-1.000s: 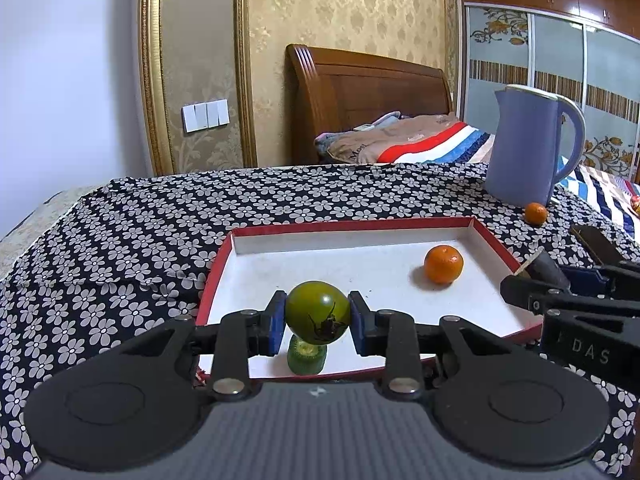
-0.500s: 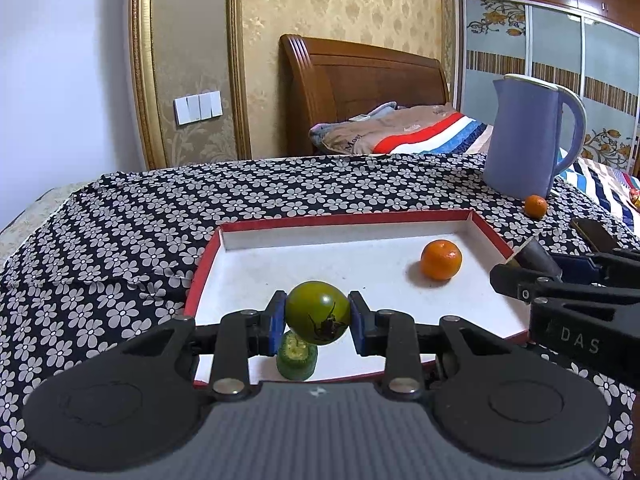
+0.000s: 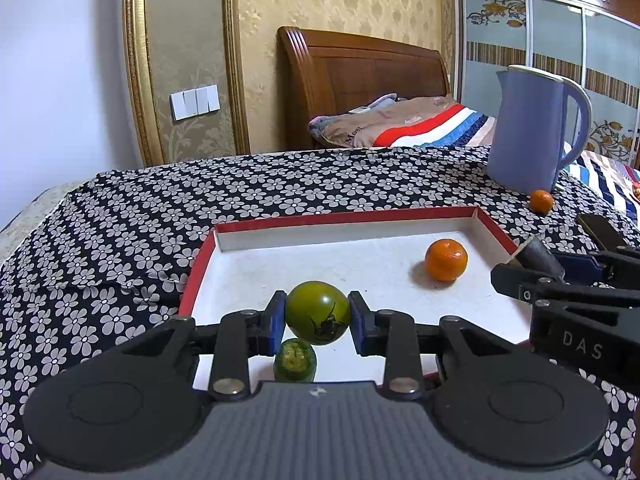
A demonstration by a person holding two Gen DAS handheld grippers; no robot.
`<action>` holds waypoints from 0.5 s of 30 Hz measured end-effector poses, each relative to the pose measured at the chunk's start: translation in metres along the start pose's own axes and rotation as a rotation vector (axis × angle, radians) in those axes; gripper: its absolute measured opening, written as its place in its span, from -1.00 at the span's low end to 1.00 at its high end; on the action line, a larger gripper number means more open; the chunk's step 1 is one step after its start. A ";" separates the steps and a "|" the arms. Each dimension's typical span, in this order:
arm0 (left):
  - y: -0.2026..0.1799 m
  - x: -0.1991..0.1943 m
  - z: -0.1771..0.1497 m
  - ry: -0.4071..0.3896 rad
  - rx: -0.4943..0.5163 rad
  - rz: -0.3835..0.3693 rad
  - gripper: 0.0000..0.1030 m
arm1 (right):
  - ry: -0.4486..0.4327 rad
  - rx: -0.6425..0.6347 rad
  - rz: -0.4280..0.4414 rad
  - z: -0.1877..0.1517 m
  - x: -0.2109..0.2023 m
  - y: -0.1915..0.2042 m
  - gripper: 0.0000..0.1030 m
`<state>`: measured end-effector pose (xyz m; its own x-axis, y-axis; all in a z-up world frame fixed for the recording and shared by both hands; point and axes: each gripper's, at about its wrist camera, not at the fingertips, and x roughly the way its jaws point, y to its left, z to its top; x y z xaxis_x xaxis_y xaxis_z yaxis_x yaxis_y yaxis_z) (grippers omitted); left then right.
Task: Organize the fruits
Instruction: 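Carry the green tomato and dark cylinder over the tray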
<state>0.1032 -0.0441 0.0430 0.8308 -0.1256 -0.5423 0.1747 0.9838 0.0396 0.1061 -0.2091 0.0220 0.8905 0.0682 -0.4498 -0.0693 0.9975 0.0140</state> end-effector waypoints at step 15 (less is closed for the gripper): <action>-0.001 0.031 0.015 0.036 0.016 0.029 -0.38 | 0.035 -0.010 0.001 0.011 0.025 -0.002 -0.27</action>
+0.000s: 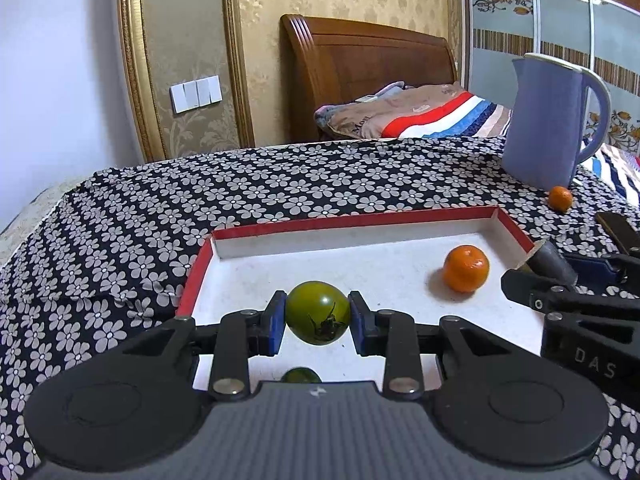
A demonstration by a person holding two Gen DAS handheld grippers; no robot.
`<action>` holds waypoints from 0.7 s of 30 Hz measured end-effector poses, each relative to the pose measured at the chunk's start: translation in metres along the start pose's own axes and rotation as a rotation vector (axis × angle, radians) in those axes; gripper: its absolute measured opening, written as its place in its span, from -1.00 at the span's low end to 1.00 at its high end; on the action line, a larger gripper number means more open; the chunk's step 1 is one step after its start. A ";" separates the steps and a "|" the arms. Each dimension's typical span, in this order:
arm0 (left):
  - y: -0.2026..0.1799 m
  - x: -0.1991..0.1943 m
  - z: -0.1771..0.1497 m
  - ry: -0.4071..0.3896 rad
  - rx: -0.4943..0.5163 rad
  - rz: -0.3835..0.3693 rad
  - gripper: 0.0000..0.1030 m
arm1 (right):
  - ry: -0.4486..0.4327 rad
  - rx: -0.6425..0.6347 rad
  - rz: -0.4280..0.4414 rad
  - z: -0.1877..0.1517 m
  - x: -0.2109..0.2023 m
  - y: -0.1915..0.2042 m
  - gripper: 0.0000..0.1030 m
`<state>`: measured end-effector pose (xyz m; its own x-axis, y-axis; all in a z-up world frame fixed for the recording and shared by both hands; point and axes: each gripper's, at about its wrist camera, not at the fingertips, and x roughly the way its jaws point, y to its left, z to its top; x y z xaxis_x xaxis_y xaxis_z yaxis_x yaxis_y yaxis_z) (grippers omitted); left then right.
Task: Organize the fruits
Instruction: 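Carry the green tomato and dark cylinder over the tray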
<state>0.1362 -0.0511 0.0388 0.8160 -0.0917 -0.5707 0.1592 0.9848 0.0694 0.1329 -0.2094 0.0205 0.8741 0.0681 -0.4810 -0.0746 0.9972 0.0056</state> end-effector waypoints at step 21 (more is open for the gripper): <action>0.005 0.056 0.030 0.046 0.004 0.028 -0.38 | 0.077 -0.028 0.006 0.029 0.062 0.009 -0.27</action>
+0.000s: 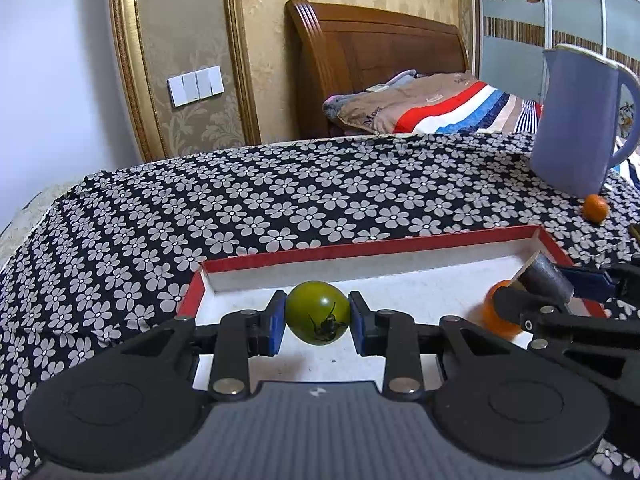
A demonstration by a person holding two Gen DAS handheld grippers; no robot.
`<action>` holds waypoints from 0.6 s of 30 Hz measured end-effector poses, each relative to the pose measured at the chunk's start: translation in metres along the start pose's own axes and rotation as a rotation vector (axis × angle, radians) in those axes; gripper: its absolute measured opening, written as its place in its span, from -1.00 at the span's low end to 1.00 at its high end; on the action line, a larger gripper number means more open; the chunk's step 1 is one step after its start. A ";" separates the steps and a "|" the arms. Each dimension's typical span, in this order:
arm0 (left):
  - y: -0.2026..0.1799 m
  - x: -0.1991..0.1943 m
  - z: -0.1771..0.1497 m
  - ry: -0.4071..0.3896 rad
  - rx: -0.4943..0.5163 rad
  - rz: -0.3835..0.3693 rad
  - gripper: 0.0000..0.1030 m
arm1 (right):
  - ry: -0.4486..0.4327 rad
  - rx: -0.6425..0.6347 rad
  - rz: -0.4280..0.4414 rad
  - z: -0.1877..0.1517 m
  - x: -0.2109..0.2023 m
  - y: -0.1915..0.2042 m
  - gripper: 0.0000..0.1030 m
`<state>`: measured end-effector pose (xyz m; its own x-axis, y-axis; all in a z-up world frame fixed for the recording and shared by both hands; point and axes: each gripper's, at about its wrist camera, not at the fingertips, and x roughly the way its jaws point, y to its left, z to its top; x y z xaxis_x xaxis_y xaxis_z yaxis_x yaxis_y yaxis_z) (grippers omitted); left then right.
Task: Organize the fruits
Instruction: 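Carry the green tomato and dark cylinder over the tray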
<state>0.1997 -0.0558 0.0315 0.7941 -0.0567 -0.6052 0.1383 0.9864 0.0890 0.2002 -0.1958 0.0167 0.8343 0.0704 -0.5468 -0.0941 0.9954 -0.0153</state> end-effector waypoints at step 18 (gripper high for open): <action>0.015 0.037 0.004 0.053 -0.047 0.008 -0.38 | 0.043 0.002 -0.002 0.009 0.034 0.007 -0.27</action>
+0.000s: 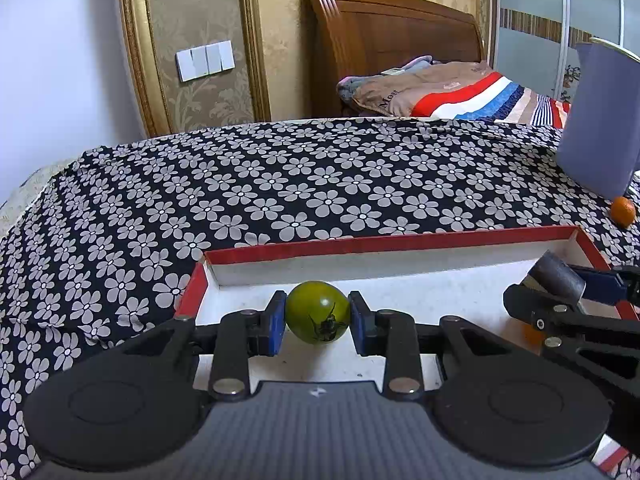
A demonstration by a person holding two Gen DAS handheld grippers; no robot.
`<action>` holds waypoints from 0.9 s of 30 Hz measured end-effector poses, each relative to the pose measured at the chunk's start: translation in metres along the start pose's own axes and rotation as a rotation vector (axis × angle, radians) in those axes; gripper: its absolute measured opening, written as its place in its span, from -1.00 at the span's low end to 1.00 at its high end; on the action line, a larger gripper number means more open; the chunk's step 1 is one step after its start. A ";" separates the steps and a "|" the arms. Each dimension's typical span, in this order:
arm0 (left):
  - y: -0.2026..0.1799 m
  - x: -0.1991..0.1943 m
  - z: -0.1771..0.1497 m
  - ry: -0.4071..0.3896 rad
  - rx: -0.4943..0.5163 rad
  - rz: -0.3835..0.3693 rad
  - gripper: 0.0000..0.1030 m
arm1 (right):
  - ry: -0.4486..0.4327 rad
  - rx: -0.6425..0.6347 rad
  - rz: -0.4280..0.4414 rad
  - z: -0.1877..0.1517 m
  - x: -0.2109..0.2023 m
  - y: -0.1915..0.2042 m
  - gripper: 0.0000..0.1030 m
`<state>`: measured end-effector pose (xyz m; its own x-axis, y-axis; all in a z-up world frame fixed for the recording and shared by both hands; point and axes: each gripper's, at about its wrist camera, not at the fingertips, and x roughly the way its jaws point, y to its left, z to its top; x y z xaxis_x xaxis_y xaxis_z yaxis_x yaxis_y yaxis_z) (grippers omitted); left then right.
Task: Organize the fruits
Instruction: 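Carry the green tomato and dark cylinder over the tray, then lower the dark cylinder and green tomato into the tray, opening both grippers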
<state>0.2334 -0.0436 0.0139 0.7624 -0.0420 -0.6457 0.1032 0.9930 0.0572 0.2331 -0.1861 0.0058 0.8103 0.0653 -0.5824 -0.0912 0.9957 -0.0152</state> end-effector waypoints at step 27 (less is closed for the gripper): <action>0.003 0.014 0.005 0.013 -0.007 0.005 -0.38 | 0.014 -0.009 -0.020 0.006 0.014 0.003 -0.28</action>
<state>0.2478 -0.0413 0.0093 0.7545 -0.0355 -0.6554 0.0950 0.9939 0.0556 0.2473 -0.1814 0.0021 0.8040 0.0445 -0.5930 -0.0806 0.9962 -0.0344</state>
